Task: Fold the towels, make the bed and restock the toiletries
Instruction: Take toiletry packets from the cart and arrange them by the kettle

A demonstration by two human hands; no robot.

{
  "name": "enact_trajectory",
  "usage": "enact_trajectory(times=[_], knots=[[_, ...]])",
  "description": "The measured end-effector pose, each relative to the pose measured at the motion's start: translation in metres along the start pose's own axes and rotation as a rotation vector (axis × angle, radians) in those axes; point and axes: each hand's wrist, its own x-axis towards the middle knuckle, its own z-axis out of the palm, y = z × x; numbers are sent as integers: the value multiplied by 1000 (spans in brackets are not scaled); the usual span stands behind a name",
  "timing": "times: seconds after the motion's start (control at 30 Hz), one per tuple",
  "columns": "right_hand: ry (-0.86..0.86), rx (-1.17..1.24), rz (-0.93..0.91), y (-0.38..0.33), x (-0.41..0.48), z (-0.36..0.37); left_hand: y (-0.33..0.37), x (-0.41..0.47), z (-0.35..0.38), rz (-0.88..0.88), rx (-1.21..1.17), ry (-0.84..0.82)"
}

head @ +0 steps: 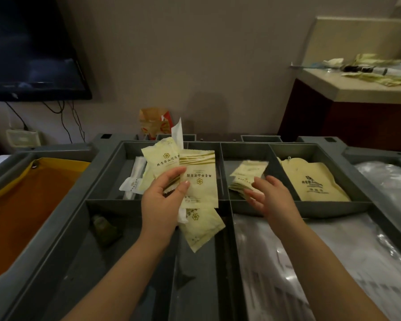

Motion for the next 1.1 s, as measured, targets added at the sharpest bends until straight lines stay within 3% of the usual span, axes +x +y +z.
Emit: enact_trajectory(times=[0.07, 0.13, 0.27, 0.37, 0.43, 0.87, 1.1], knots=[[33, -305, -36, 4, 2, 0, 0, 0, 0, -10, -2, 7], [40, -550, -185, 8, 0, 2, 0, -1, 0, -17, 4, 7], [-239, -553, -370, 12, -20, 15, 1, -1, 1, -11, -11, -13], [-452, -554, -309, 19, -31, 26, 1, -4, 2, -3, -20, -43], [-487, -562, -284, 26, -32, 29, 1, -6, 4, -2, -13, -56], [-382, -504, -235, 21, -29, 28, -2, -5, 5, 48, -17, -55], [-77, -201, 27, -3, -3, -2, -5, -2, 3, 34, -10, -29]])
